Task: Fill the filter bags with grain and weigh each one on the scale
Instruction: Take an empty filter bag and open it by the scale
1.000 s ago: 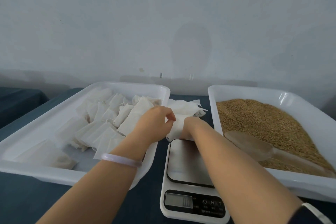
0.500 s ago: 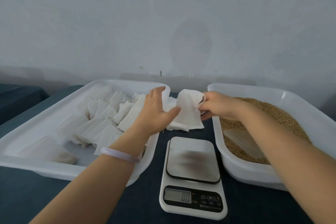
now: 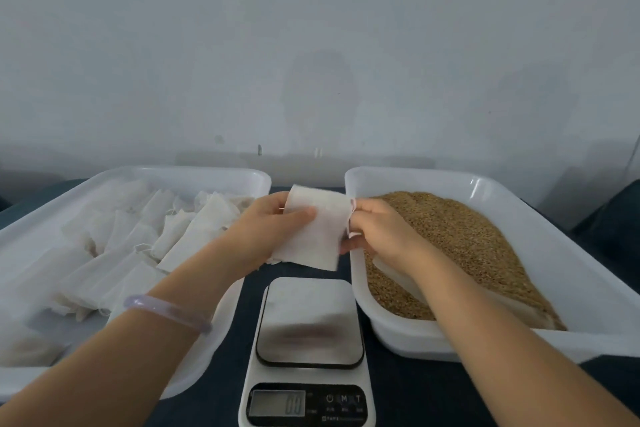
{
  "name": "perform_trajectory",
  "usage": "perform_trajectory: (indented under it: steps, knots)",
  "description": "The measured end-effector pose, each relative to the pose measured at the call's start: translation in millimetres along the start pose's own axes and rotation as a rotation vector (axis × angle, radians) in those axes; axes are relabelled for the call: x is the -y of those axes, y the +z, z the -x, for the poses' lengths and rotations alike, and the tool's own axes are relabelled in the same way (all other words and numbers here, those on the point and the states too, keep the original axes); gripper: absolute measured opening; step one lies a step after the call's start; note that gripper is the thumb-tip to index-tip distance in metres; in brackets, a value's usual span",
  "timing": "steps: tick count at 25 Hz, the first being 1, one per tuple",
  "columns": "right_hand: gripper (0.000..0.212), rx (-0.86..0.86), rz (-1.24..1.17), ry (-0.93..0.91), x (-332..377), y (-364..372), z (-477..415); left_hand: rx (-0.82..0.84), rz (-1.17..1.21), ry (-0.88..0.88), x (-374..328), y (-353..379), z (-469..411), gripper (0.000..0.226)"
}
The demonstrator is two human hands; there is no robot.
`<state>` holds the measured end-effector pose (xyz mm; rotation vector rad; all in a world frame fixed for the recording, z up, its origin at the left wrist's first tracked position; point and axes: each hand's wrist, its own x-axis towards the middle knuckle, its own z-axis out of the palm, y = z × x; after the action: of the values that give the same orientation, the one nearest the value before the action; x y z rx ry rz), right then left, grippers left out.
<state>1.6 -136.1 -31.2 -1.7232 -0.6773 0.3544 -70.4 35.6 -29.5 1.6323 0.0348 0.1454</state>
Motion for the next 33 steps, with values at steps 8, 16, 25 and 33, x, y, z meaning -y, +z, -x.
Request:
perform_trajectory:
  steps: [8, 16, 25, 33]
  knots:
    - [0.016, -0.119, 0.052, -0.222, -7, 1, 6, 0.169, -0.275, -0.024, 2, 2, 13, 0.014]
    - [0.017, -0.155, 0.059, -0.238, -8, 0, 8, 0.126, -0.281, -0.125, 3, 4, 11, 0.026]
    - [0.019, -0.169, 0.141, -0.205, -7, -1, 8, 0.085, -0.334, -0.103, 2, 6, 11, 0.013]
    - [0.011, -0.126, 0.19, -0.266, -6, -1, 12, 0.107, -0.311, -0.102, -1, 10, 14, 0.018]
